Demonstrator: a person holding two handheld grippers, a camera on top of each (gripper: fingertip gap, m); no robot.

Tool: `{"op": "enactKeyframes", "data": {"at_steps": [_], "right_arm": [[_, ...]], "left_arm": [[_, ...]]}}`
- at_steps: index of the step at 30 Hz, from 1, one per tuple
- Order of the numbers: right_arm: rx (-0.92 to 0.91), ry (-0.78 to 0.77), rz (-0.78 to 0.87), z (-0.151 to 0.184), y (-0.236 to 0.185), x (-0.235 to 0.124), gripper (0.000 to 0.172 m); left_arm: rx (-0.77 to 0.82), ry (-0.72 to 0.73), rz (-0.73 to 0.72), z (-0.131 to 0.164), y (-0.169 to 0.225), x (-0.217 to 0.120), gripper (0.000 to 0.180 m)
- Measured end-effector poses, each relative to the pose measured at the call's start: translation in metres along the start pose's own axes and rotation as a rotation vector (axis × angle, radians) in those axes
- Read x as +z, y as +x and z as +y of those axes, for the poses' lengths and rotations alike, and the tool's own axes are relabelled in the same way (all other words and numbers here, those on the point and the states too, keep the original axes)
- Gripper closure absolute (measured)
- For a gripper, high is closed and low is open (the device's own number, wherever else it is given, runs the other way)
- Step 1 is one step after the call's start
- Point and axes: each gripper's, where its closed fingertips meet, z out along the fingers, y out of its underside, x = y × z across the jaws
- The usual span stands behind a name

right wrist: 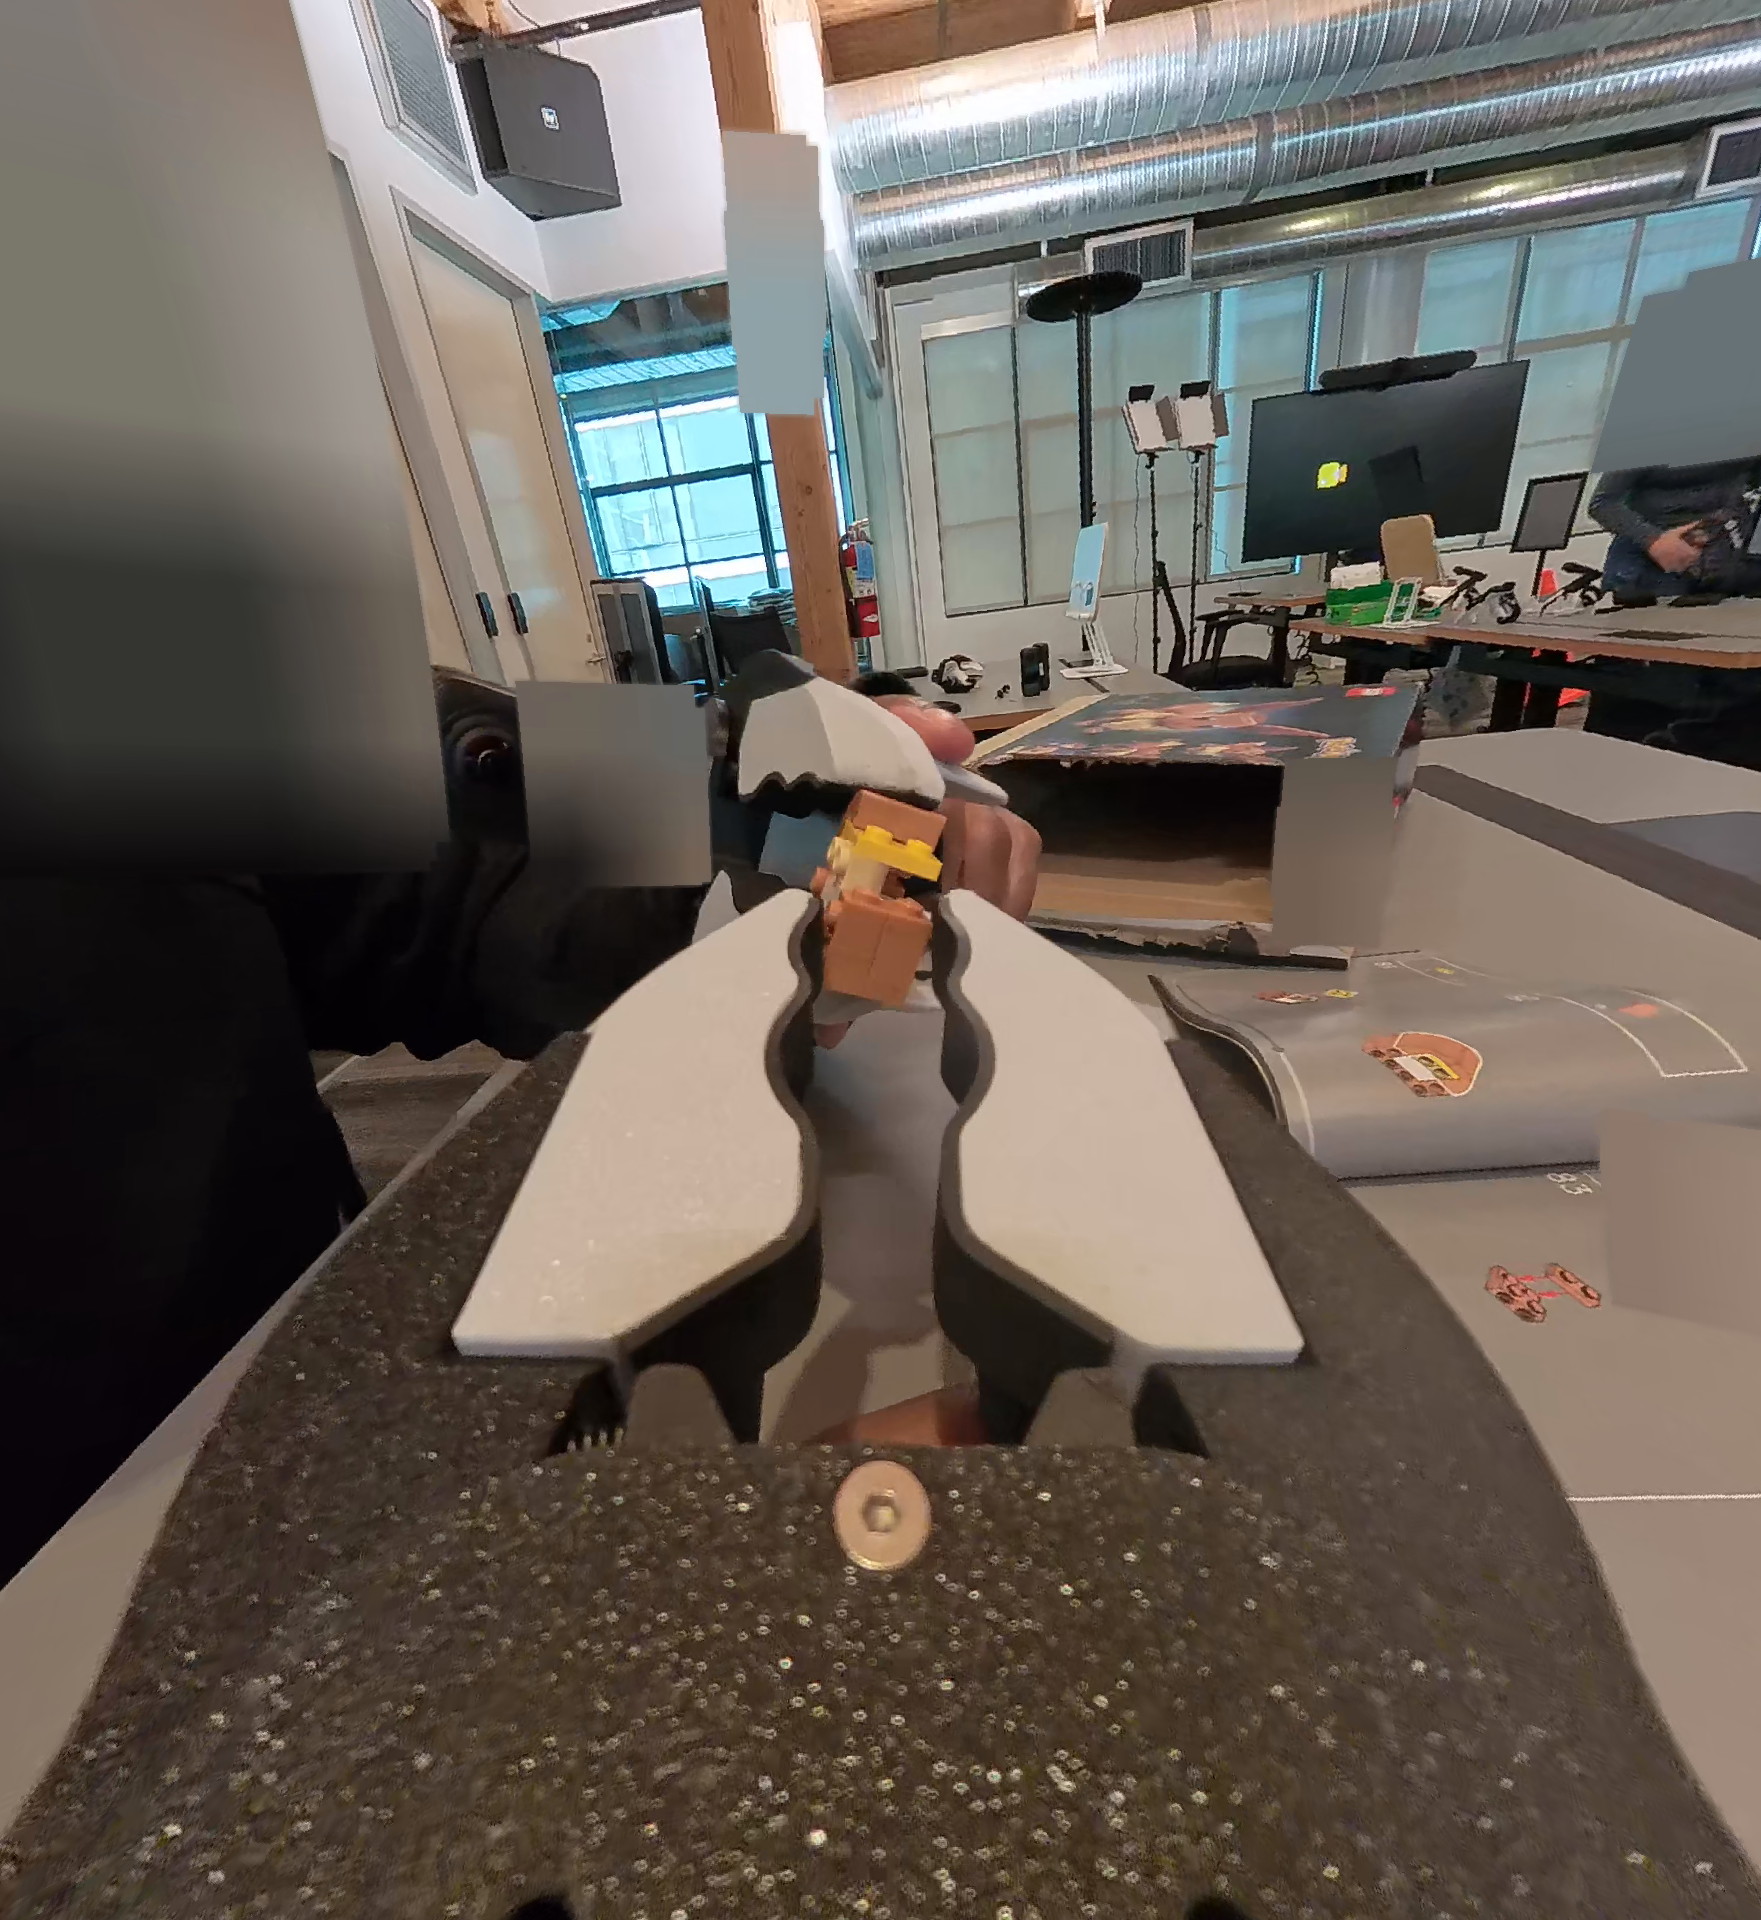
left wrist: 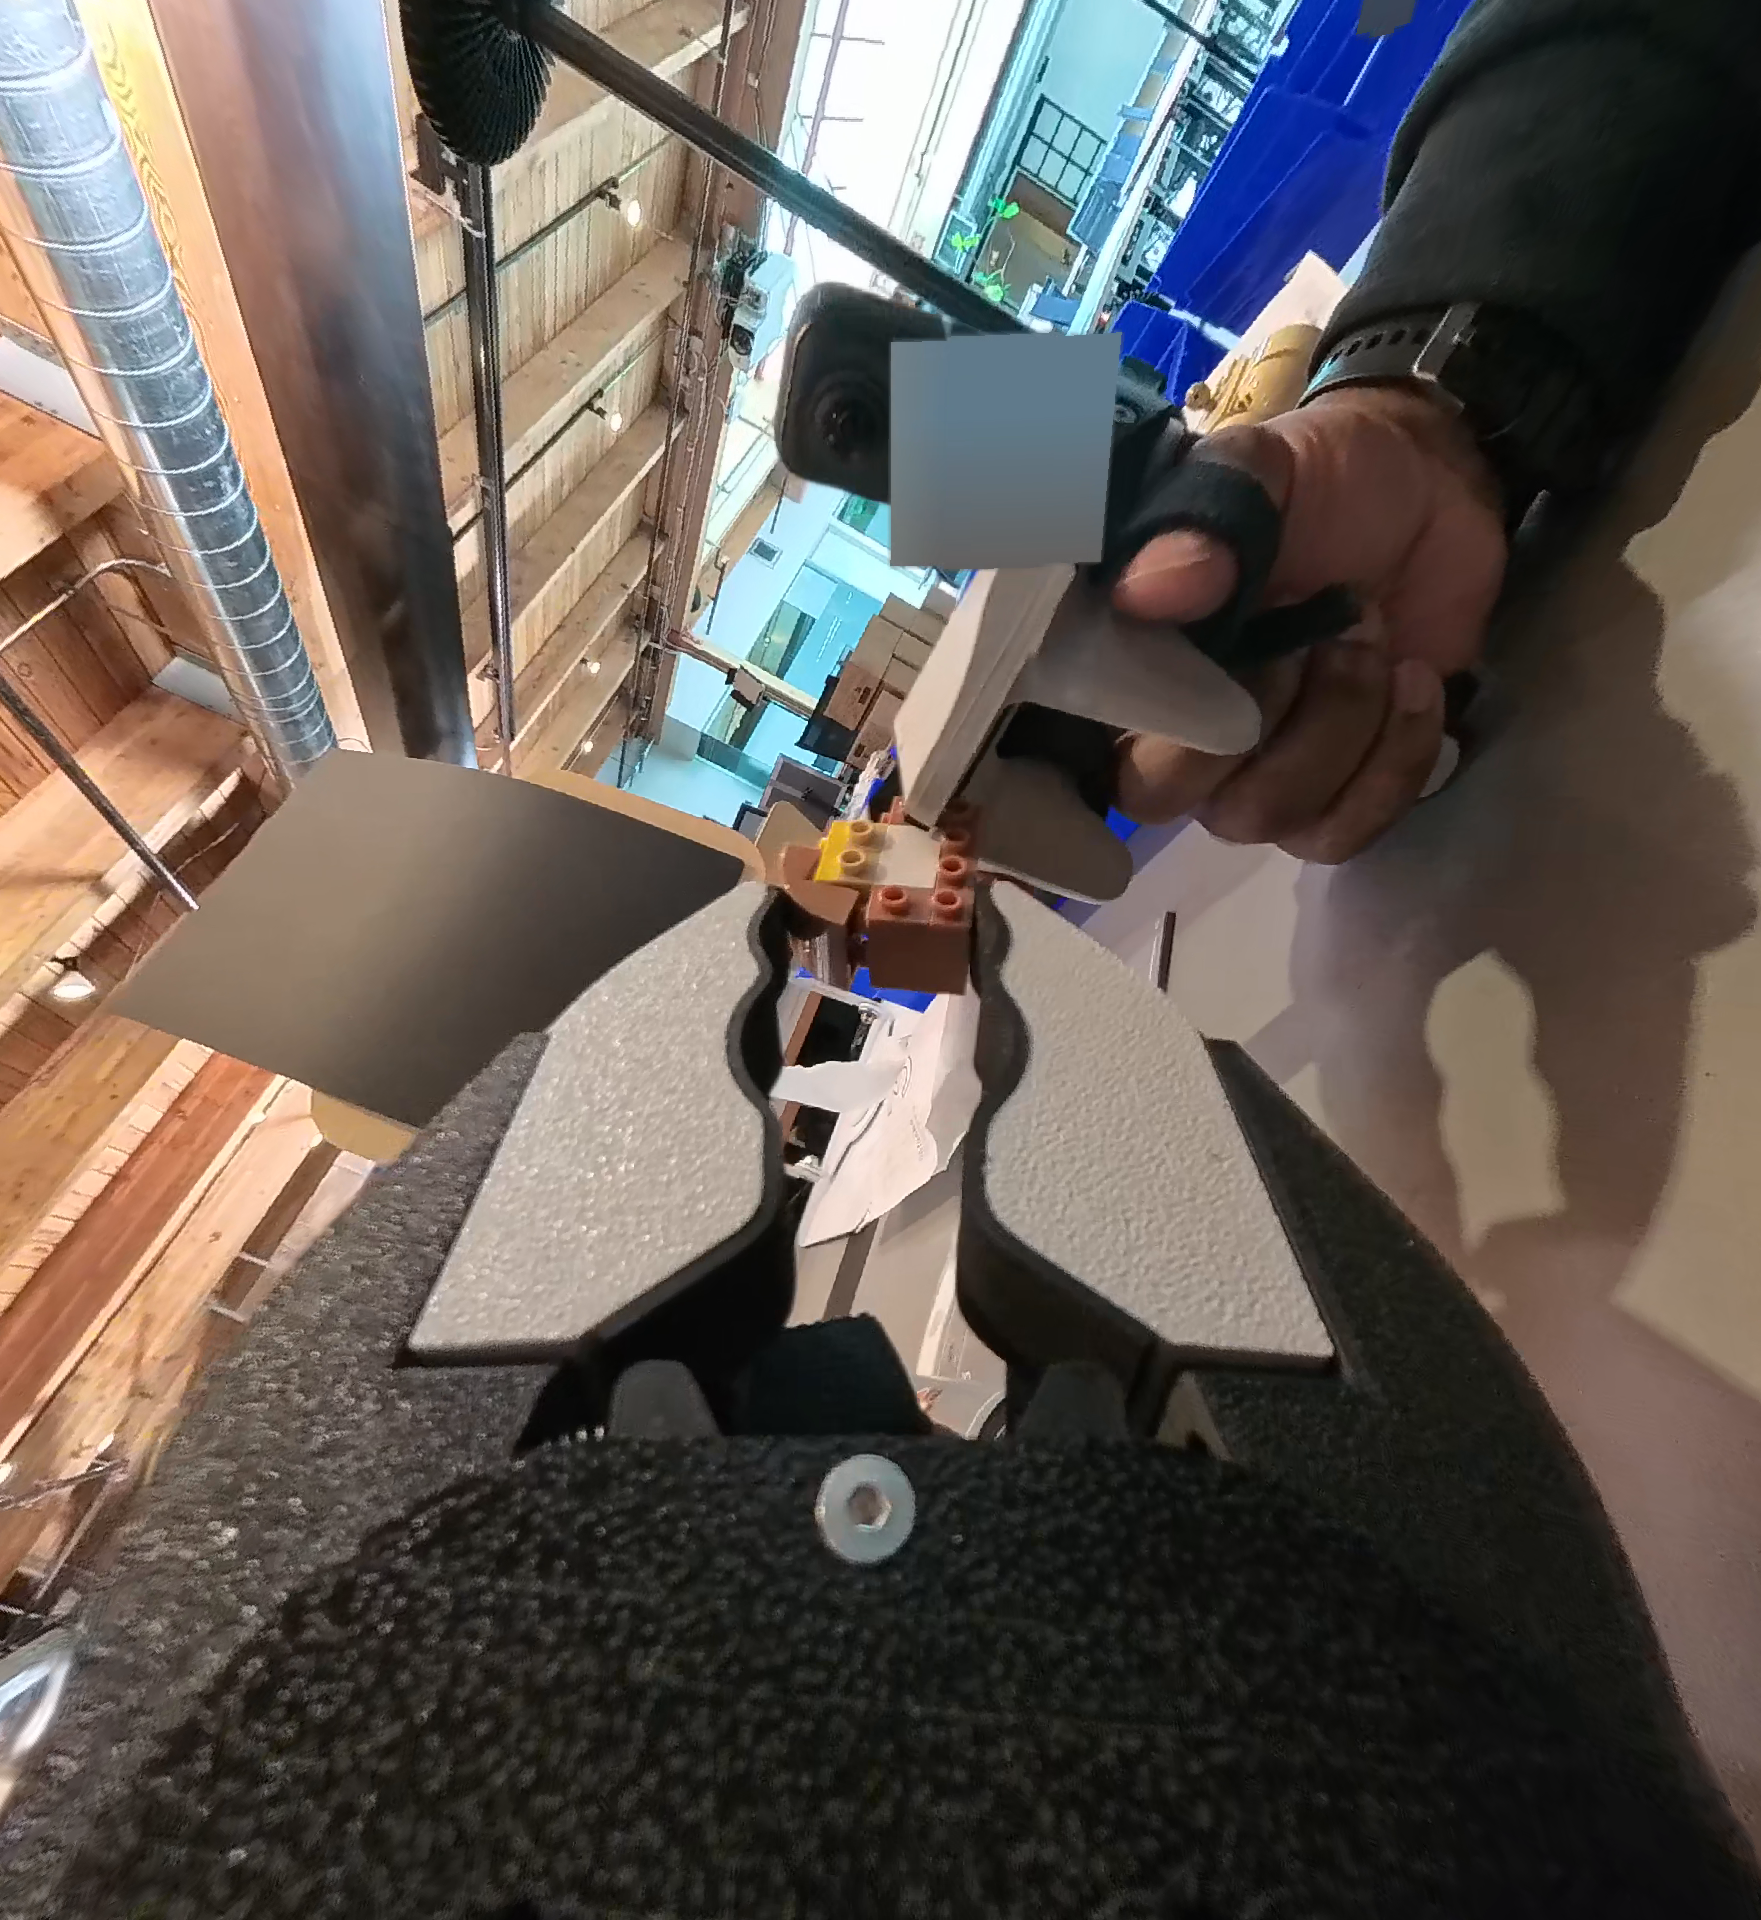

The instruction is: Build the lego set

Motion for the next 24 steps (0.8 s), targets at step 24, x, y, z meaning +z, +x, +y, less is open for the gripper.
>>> {"op": "enactKeyframes", "data": {"at_steps": [24], "right_arm": [[-0.679, -0.254, 0.056, 0.017, -0.007, -0.007, 0.135]], "left_arm": [[-0.381, 0.039, 0.246, -0.002, 0.018, -0.001, 0.147]]}}
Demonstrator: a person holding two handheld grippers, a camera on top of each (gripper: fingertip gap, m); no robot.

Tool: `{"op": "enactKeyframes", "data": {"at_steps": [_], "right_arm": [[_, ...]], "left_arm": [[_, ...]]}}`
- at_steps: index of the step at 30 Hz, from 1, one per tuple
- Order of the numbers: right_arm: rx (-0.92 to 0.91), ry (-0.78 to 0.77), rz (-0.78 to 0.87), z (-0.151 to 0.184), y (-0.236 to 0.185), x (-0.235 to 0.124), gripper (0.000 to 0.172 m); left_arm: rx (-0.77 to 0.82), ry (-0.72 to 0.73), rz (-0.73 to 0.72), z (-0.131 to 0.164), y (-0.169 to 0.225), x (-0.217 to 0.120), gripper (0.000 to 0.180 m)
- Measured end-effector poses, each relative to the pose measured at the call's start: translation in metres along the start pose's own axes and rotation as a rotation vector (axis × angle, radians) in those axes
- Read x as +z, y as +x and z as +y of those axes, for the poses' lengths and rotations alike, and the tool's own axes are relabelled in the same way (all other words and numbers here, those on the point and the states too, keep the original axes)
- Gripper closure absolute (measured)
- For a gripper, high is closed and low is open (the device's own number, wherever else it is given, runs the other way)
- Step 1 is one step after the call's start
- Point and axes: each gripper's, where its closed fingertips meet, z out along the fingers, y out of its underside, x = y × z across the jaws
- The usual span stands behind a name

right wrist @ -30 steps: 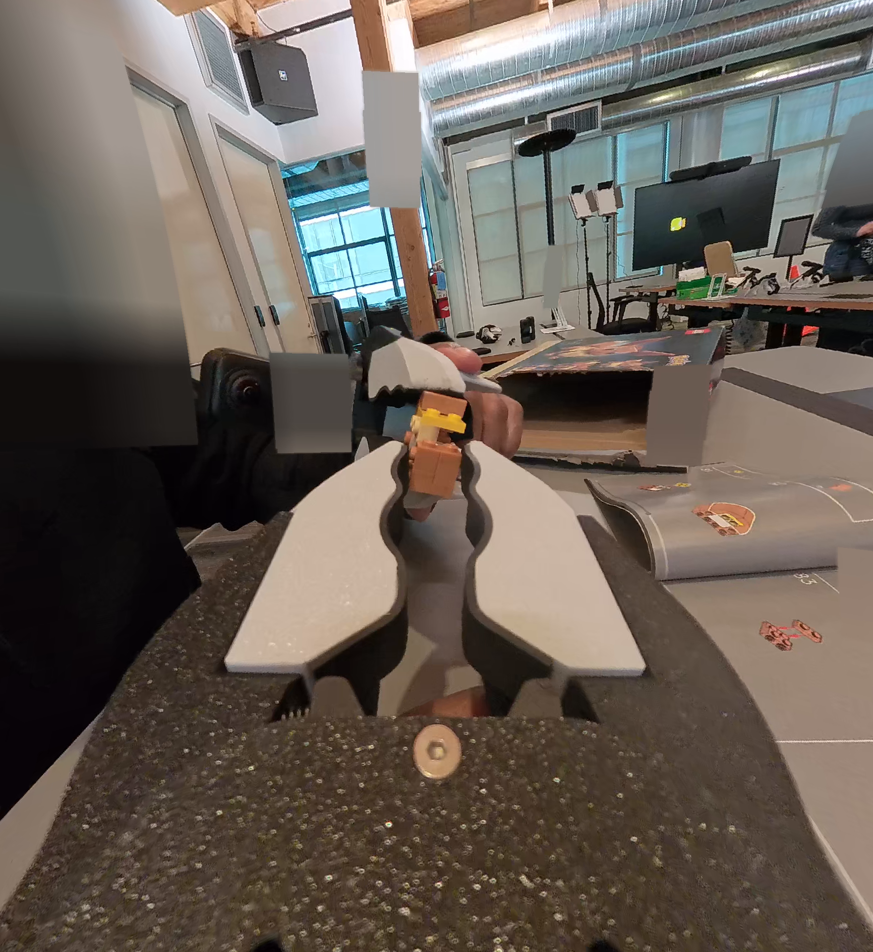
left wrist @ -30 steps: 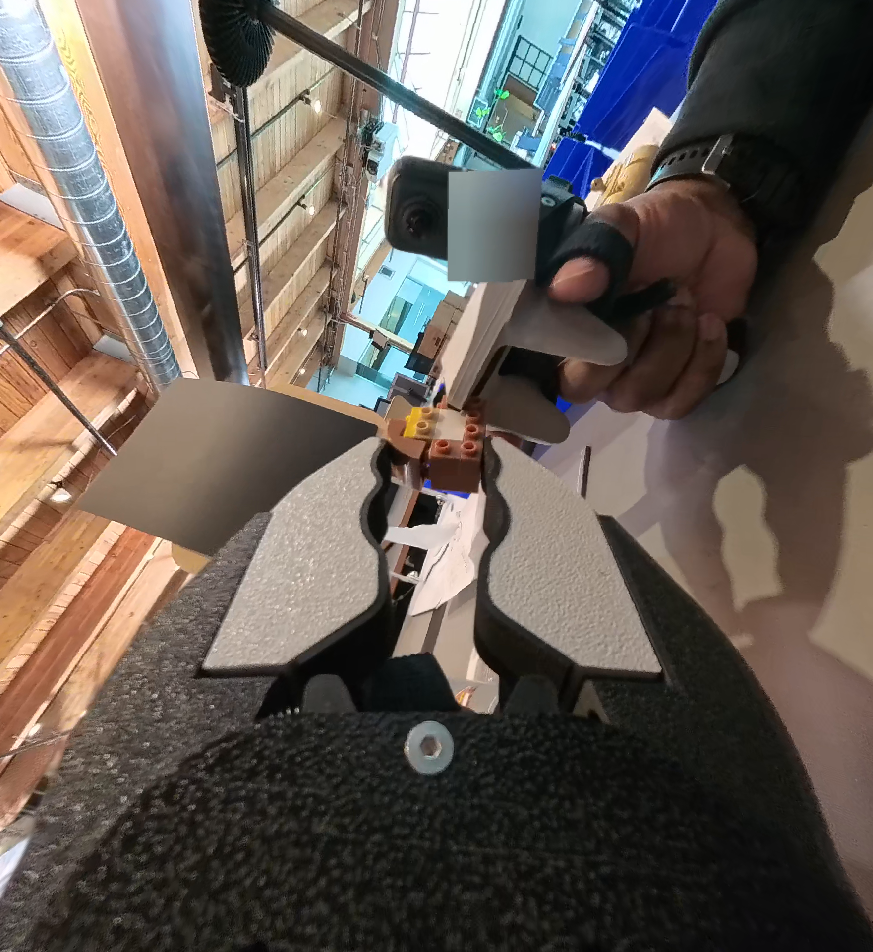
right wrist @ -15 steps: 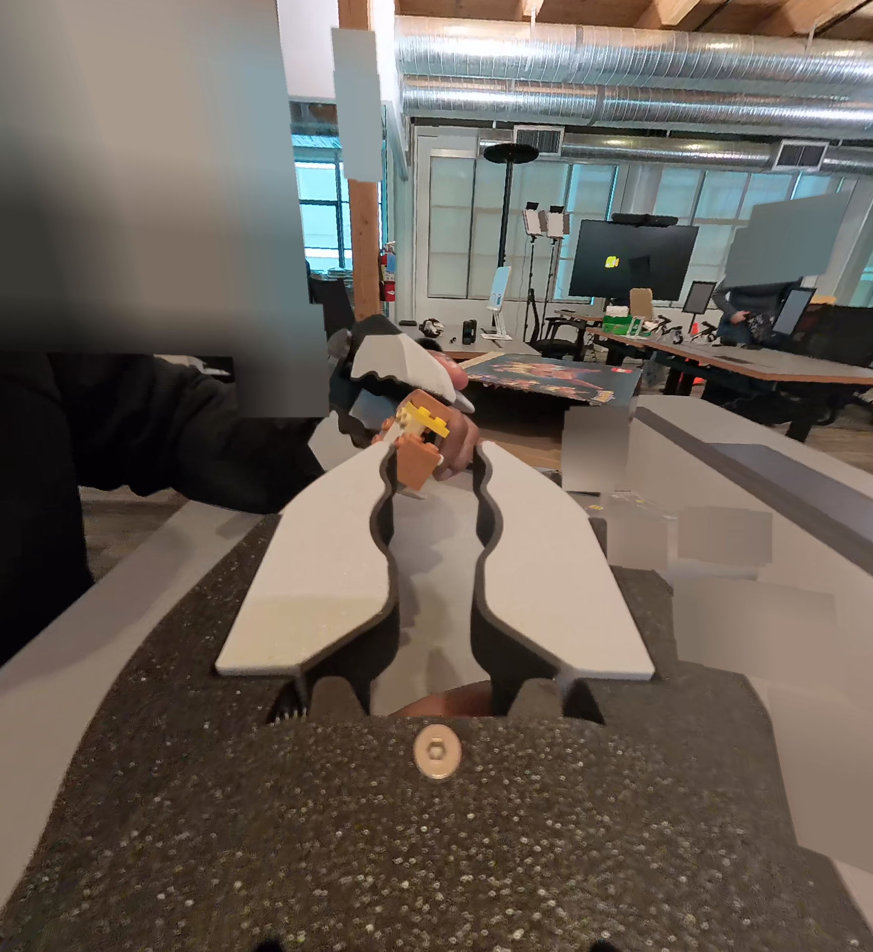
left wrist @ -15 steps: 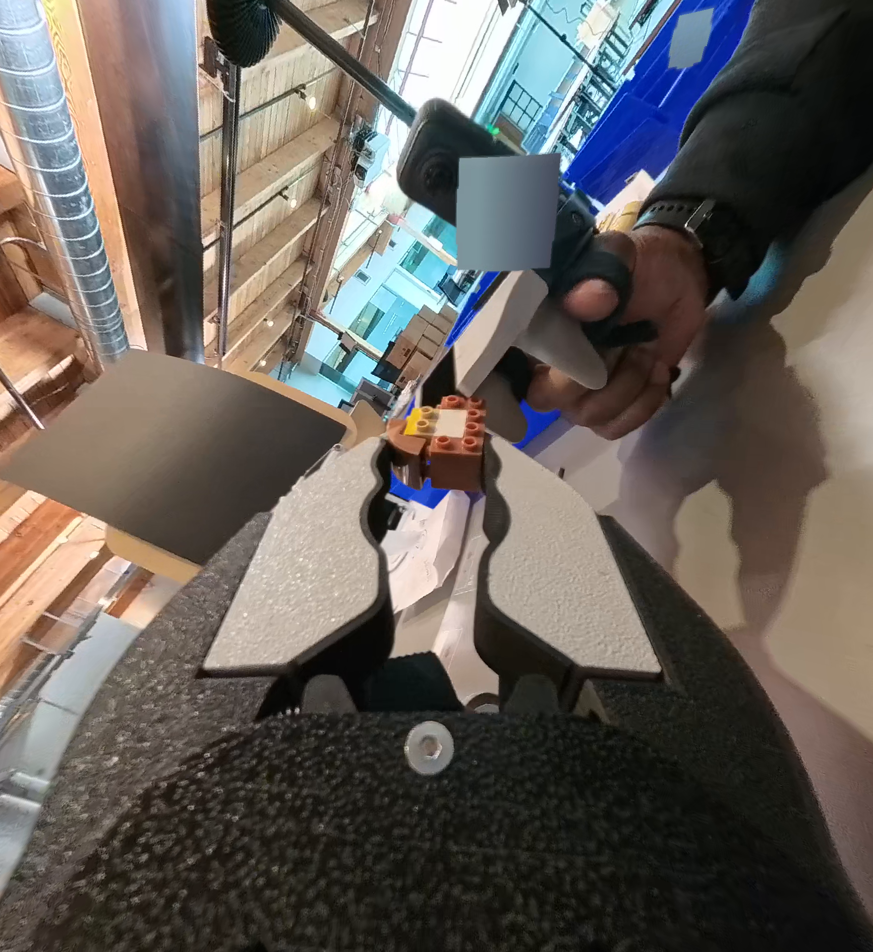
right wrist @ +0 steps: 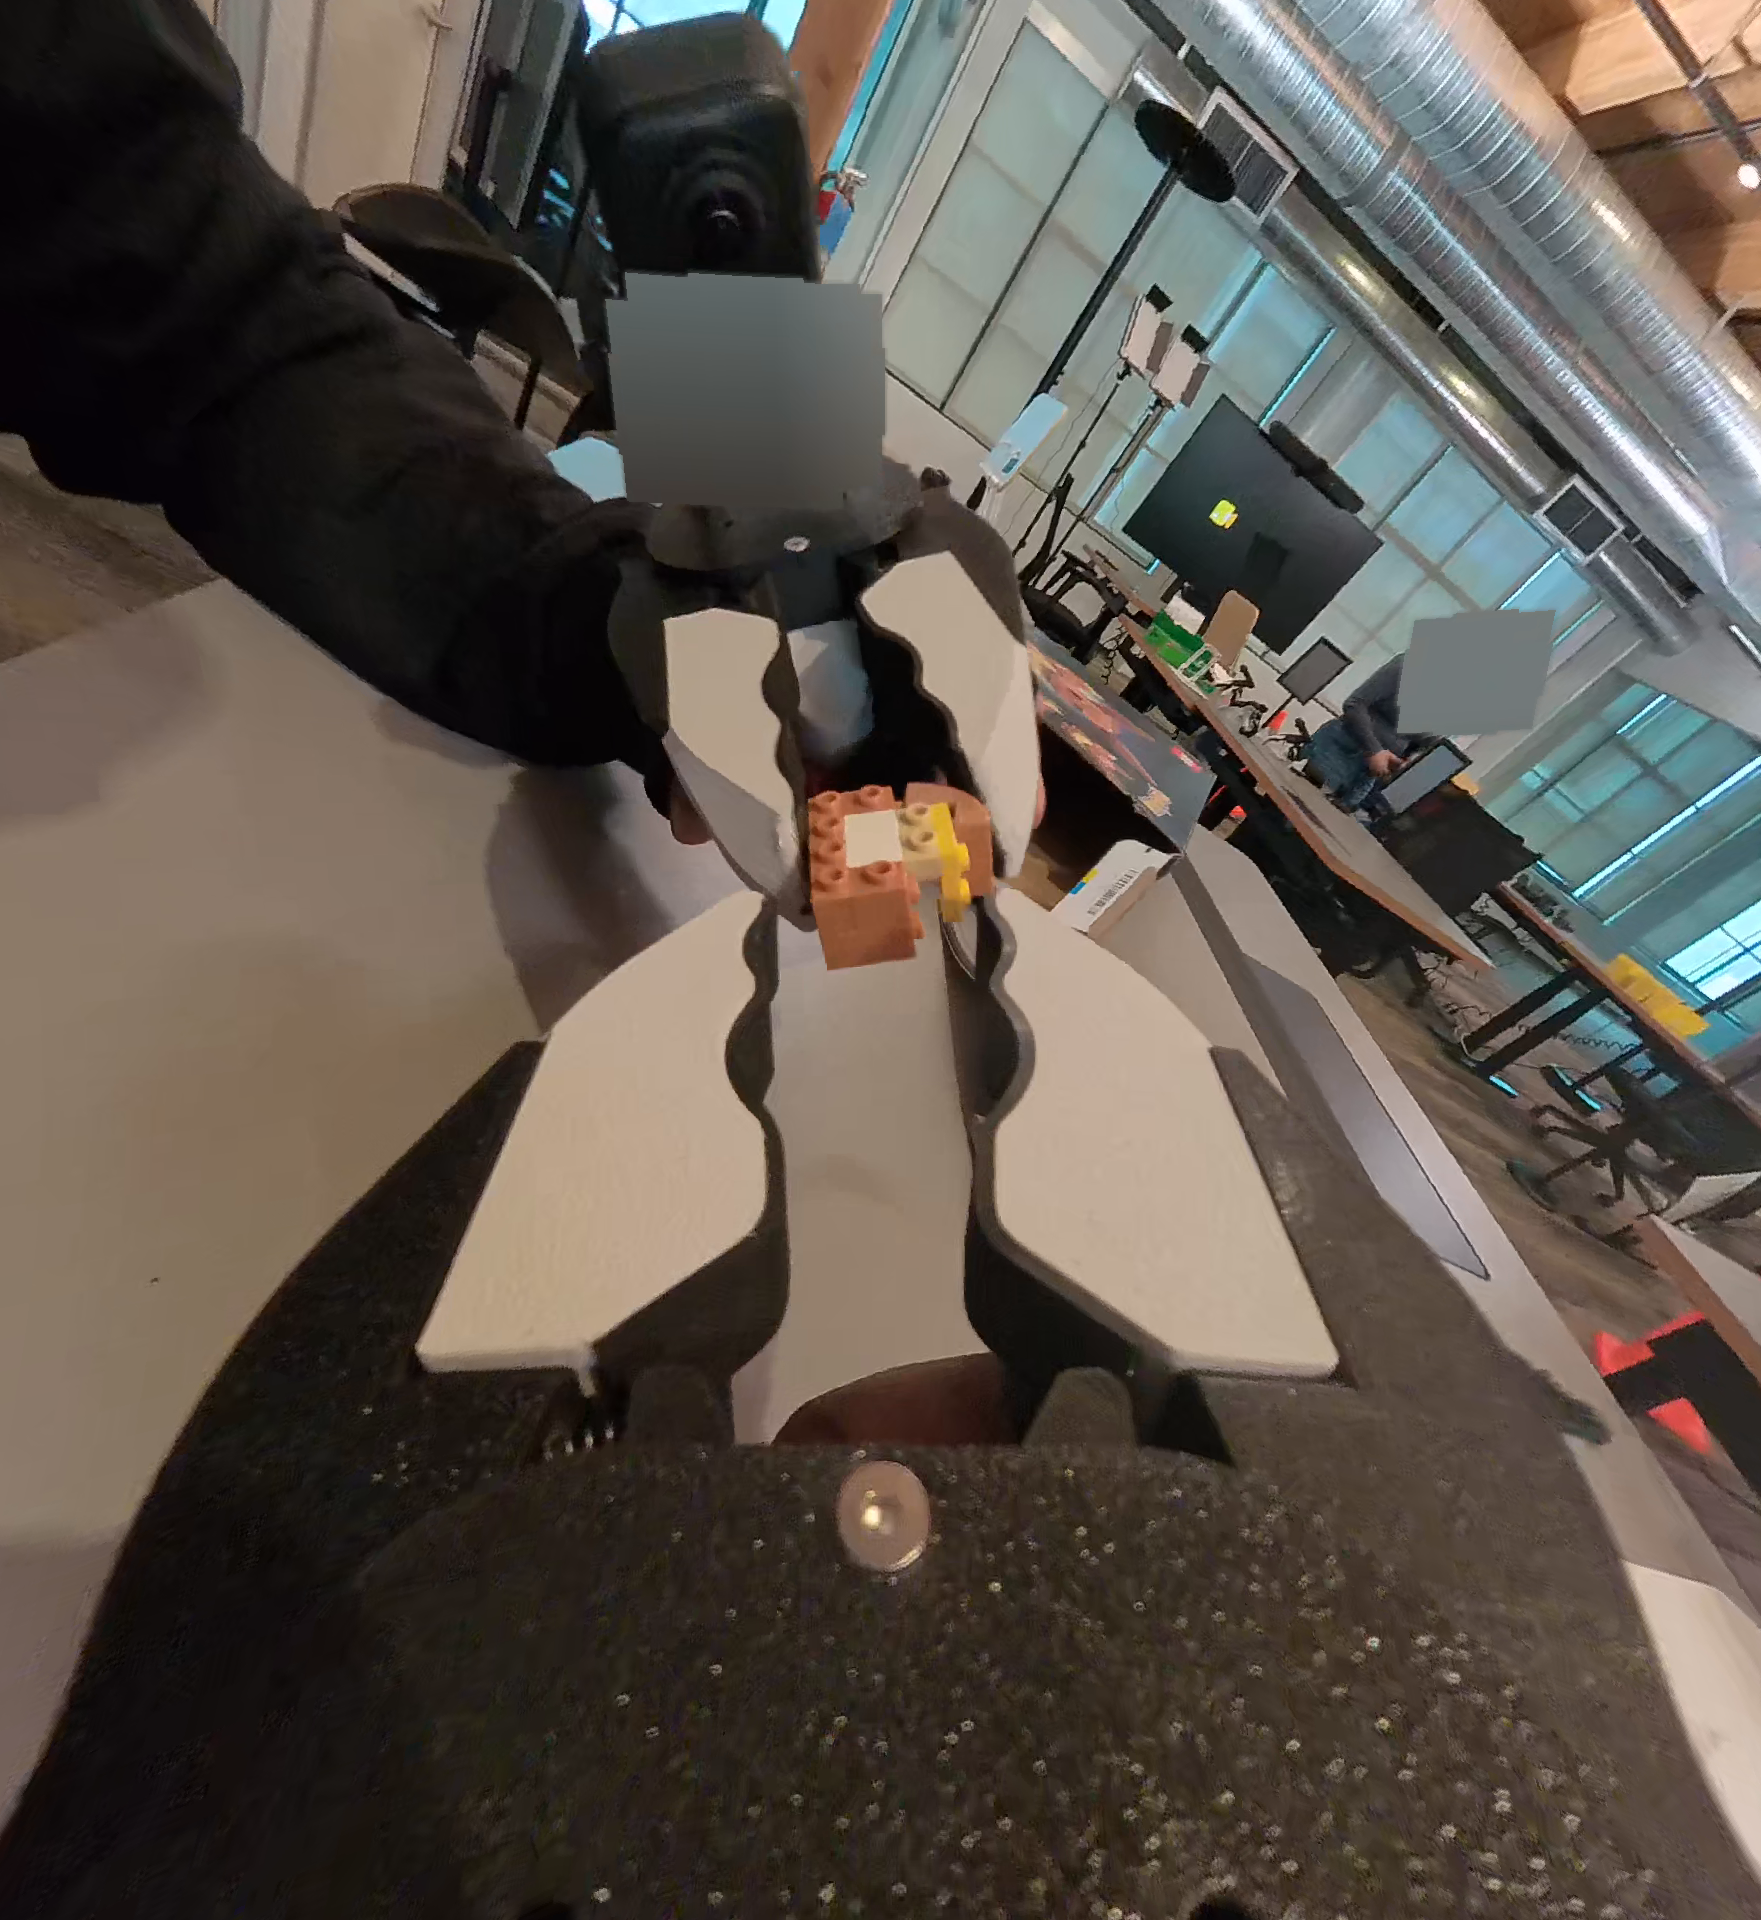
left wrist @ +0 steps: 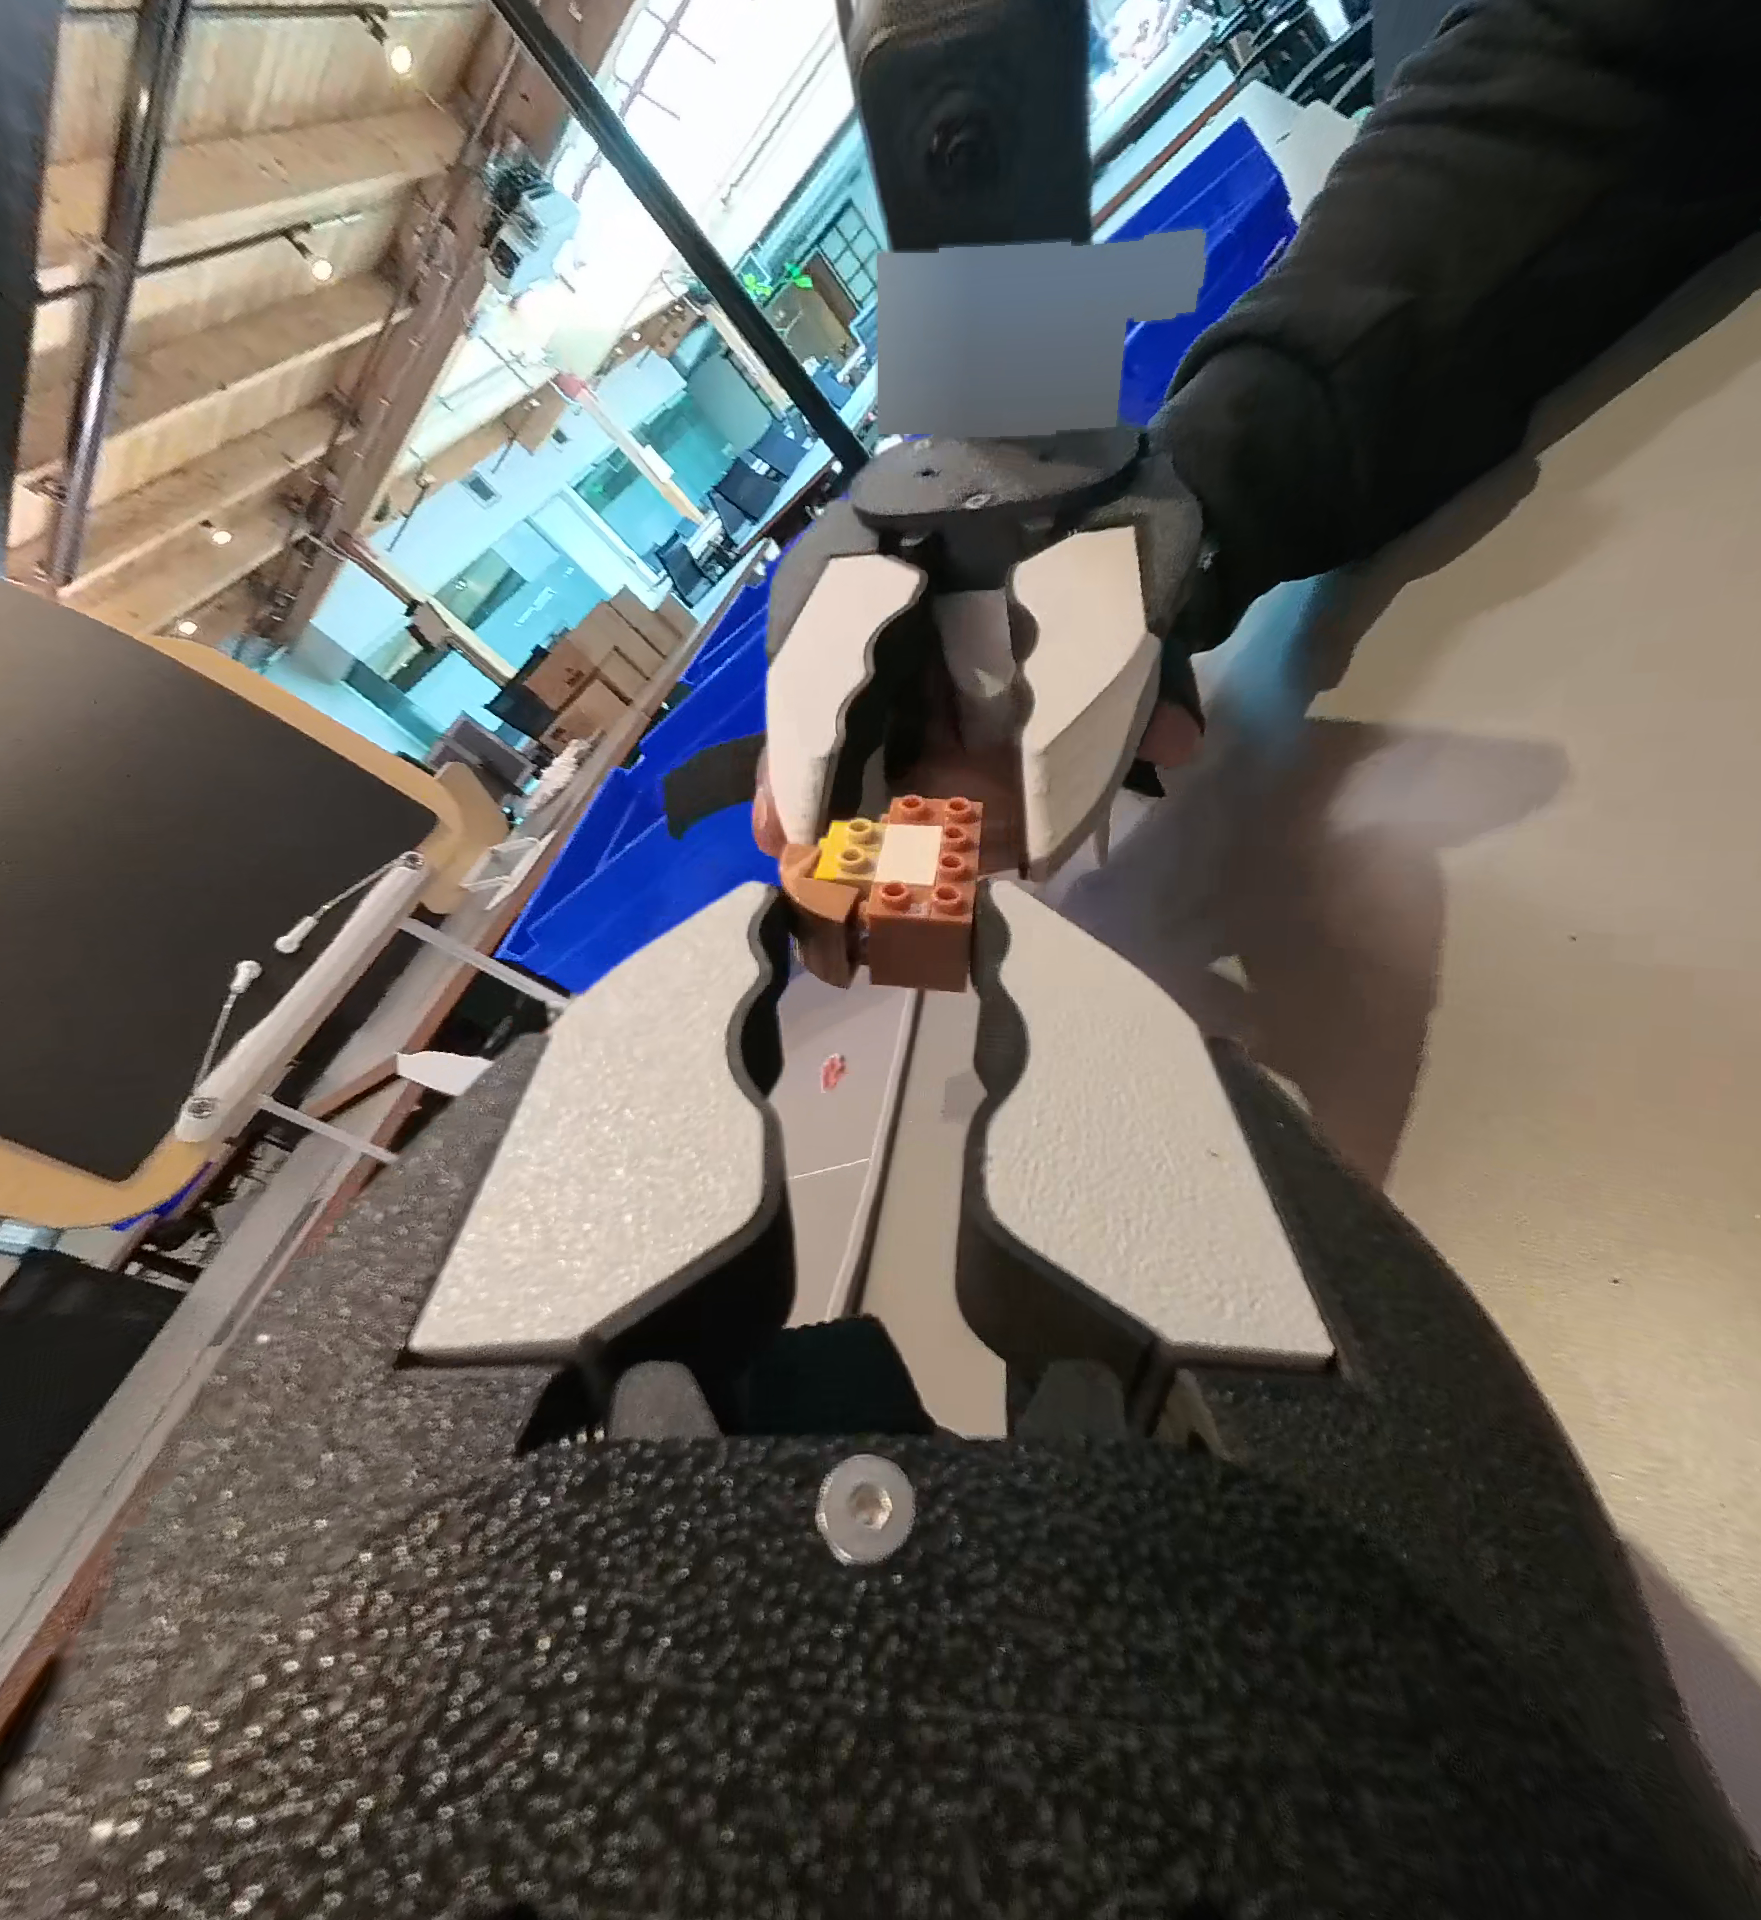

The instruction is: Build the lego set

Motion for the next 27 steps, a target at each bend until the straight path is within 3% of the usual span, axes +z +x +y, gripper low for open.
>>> {"op": "enactKeyframes", "data": {"at_steps": [6, 27], "right_arm": [[-0.07, -0.016, 0.02, 0.0002, -0.0069, 0.0048, 0.136], [-0.061, 0.0, 0.114, -0.0036, -0.0025, 0.007, 0.135]], "left_arm": [[-0.022, -0.02, 0.049, 0.0022, 0.0073, 0.0018, 0.147], [-0.022, -0.033, 0.012, 0.0022, 0.0021, 0.0019, 0.147]]}}
